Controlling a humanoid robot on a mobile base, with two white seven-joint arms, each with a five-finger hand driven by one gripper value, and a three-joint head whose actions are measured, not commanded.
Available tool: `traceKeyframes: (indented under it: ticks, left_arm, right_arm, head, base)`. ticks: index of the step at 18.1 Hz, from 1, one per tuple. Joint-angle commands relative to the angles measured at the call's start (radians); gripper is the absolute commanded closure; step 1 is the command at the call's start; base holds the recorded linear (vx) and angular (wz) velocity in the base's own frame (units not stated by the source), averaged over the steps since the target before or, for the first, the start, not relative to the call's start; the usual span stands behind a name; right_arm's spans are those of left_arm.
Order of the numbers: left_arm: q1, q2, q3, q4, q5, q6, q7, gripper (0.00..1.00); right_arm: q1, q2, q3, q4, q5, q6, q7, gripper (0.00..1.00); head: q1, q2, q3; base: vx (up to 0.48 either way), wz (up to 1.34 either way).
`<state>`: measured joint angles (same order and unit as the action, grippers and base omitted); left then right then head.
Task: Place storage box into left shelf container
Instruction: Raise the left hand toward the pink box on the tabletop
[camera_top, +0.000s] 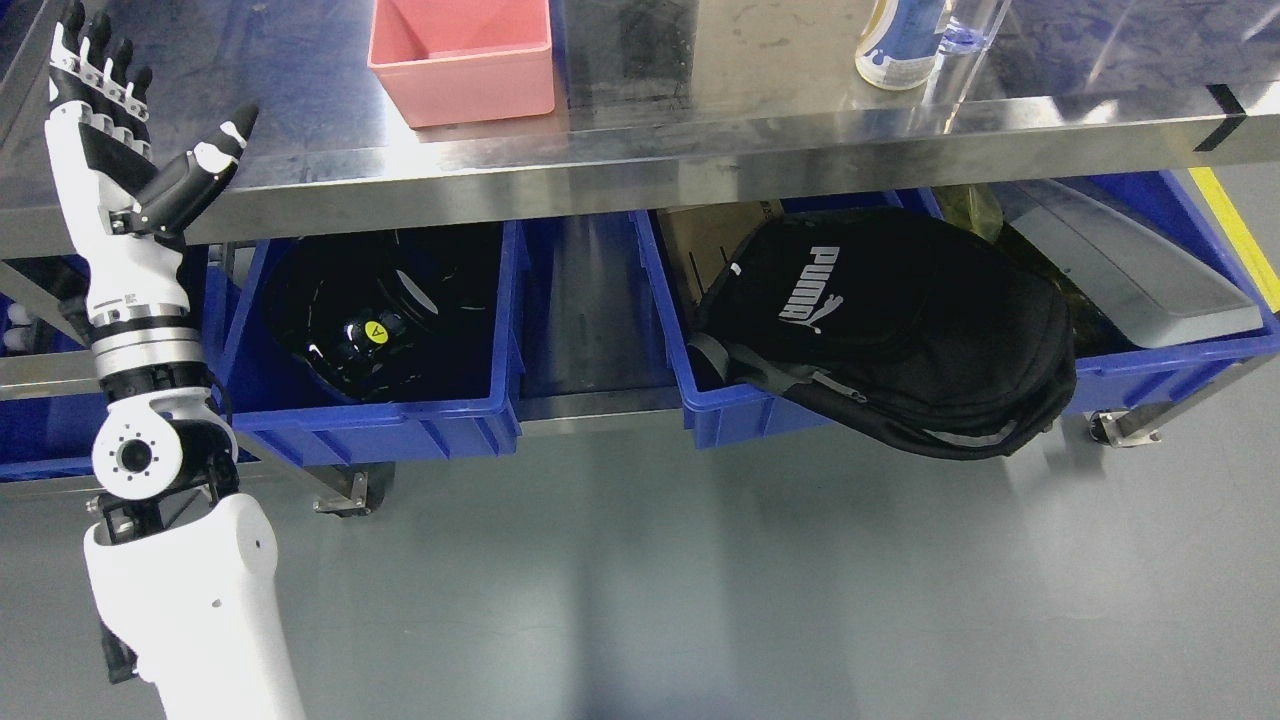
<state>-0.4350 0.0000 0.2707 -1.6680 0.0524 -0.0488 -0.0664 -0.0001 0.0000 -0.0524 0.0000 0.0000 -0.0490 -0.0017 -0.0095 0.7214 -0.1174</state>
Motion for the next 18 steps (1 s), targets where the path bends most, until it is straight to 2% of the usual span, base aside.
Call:
traceKeyframes:
  ticks: [1, 4, 6, 7, 10, 11, 13, 15, 18]
  left_arm:
    - [-0.01, 0.017, 0.018, -0.001, 0.001, 0.012, -0.129, 0.0]
    - [-0.082, 0.023, 0.048, 0.001, 0.001, 0.012, -0.32, 0.0]
    - [-0.155, 0.095, 0.042, 0.002, 0.001, 0.013, -0.361, 0.0]
    - [-0.18, 0.154, 0.032, 0.013, 0.001, 0.017, -0.377, 0.0]
    - [-0.241, 0.4, -0.12, 0.114, 0.001, 0.021, -0.511, 0.0]
    - [-0.249, 0.45, -0.154, 0.128, 0.001, 0.021, -0.557, 0.0]
    - [-0.267, 0.529, -0.224, 0.132, 0.0, 0.021, -0.663, 0.0]
    - [-0.304, 0.575, -0.312, 0.161, -0.015, 0.021, -0.737, 0.01]
    - [-0.35, 0.664, -0.431, 0.197, -0.058, 0.023, -0.769, 0.06]
  right_arm:
    - [-0.003, -0.017, 0.0, -0.017, -0.021, 0.0, -0.001, 0.0]
    - [-0.005, -0.017, 0.0, -0.017, -0.021, 0.0, -0.001, 0.0]
    - [-0.003, -0.017, 0.0, -0.017, -0.021, 0.0, 0.0, 0.0]
    - [-0.004, -0.017, -0.001, -0.017, -0.021, 0.0, -0.001, 0.0]
    - [-0.003, -0.017, 0.0, -0.017, -0.021, 0.0, -0.001, 0.0]
    - [-0.003, -0.017, 0.0, -0.017, -0.021, 0.0, -0.001, 0.0]
    - [-0.004, -0.017, 0.0, -0.017, -0.021, 0.0, 0.0, 0.0]
    - [-0.003, -0.017, 0.0, -0.017, -0.021, 0.0, 0.0, 0.0]
    - [-0.005, -0.017, 0.0, -0.017, -0.021, 0.0, 0.0, 0.0]
  head:
    - [0.0, 0.0, 0.0]
    - [0.0, 0.0, 0.0]
    - [0.0, 0.0, 0.0]
    - [0.0, 0.0, 0.0]
    - [0.0, 0.0, 0.0]
    - [0.0, 0.0, 0.0]
    - [0.0, 0.0, 0.0]
    - [0.0, 0.0, 0.0]
    - [0.0, 0.0, 0.0]
  base:
    - [0.0, 0.0]
    - [0.0, 0.0]
    - [0.0, 0.0]
    - [0.0, 0.0]
    - [0.0, 0.0]
    - [0.0, 0.0]
    - [0.0, 0.0]
    - [0.0, 0.0]
    - [0.0, 0.0]
